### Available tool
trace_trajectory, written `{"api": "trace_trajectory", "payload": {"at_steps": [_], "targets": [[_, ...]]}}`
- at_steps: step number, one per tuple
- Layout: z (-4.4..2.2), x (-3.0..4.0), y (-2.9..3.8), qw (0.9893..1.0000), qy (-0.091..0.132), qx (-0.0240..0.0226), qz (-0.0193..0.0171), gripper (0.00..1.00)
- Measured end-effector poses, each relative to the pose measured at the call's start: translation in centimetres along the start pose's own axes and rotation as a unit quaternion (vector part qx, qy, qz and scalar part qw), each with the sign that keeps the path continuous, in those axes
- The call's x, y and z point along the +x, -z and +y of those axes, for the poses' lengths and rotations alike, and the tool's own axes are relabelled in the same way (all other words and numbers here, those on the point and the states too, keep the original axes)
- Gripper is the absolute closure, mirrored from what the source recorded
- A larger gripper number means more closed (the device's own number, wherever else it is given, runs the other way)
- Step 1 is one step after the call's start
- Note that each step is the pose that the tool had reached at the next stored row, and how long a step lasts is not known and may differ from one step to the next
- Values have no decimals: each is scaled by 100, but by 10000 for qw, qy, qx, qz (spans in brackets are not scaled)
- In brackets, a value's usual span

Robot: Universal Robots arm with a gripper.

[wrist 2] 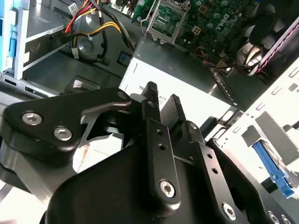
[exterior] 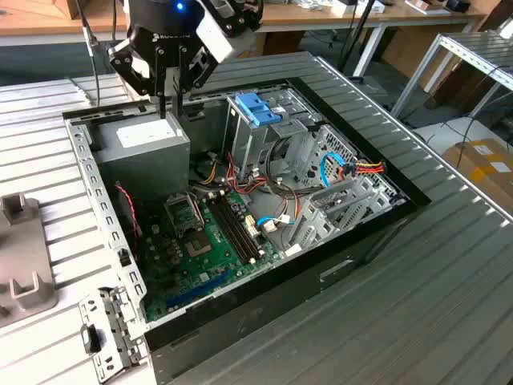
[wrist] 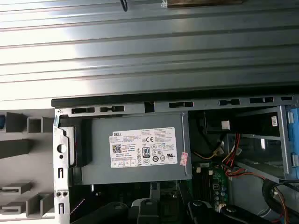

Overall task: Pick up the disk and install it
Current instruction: 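Reach for the disk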

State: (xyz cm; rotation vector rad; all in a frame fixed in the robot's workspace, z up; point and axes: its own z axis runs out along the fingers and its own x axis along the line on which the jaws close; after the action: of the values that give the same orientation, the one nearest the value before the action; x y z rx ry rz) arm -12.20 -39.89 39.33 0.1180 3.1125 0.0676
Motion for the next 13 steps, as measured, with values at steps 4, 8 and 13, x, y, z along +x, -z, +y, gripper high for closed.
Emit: {"api": "trace_trajectory", "payload": {"at_steps": [4, 8, 13], "targets": [[-1, 20, 0, 10000, 0, 0, 0, 71], [-3, 37, 1, 10000, 0, 0, 0, 71], [-4, 55, 1, 10000, 0, 0, 0, 71]]}}
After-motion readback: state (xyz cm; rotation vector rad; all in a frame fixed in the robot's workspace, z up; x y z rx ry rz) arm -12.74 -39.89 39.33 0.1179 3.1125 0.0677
